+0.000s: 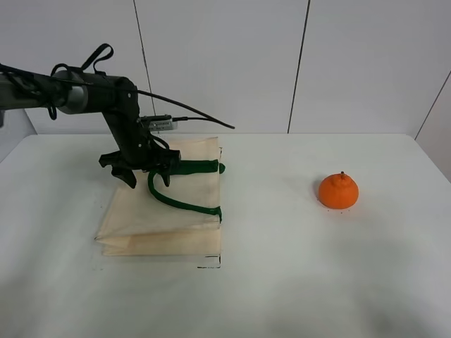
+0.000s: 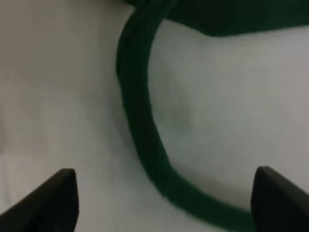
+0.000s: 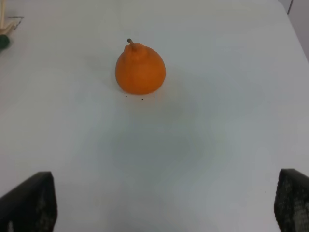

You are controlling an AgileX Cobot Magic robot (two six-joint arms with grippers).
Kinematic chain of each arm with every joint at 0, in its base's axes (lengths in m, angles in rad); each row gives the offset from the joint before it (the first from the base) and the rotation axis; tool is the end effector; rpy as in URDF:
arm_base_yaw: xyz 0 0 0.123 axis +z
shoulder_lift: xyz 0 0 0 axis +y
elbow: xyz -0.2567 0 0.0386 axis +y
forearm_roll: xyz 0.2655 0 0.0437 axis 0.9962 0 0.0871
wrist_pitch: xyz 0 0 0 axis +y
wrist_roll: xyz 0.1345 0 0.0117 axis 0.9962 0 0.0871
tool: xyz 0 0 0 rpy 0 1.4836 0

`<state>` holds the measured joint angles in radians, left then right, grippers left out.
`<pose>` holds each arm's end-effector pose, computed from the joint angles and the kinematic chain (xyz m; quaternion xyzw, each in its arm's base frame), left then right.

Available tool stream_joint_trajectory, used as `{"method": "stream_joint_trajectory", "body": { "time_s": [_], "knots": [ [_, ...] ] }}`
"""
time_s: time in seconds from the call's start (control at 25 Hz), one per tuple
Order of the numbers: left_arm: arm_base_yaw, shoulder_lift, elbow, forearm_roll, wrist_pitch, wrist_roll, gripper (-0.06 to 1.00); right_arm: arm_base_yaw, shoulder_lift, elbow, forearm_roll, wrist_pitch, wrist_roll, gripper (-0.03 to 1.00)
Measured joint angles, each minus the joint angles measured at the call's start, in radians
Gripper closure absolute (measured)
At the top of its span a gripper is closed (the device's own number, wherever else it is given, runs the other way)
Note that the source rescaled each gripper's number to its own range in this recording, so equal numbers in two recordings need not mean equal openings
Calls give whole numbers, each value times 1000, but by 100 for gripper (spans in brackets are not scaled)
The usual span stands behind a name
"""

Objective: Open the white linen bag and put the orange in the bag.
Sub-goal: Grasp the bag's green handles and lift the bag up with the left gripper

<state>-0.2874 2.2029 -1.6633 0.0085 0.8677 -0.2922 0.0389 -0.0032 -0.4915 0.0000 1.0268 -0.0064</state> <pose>0.4476 -0.1314 0.0776 -0.0001 0.9921 -0.0323 0.1208 0.0779 0.0030 0.2671 -0.0192 0.8455 0.0087 0.5336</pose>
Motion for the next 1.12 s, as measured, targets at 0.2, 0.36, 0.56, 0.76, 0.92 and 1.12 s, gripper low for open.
{"method": "stream_joint_trajectory", "body": {
  "time_s": [0.2,0.36,0.56,0.76,0.92,1.12],
  "knots": [
    [0,62,0,3,-86,-22,-6,0,0,0,0,0,0,-3],
    [0,88,0,7,-108,-24,-4,0,0,0,0,0,0,-3],
    [0,91,0,10,-113,-24,35,0,0,0,0,0,0,-3],
    [0,90,0,20,-95,-25,94,0,0,0,0,0,0,-3],
    [0,43,-6,29,-44,-26,94,0,0,0,0,0,0,-3],
    [0,-92,-118,27,88,32,94,0,0,0,0,0,0,-3]
  ]
}}
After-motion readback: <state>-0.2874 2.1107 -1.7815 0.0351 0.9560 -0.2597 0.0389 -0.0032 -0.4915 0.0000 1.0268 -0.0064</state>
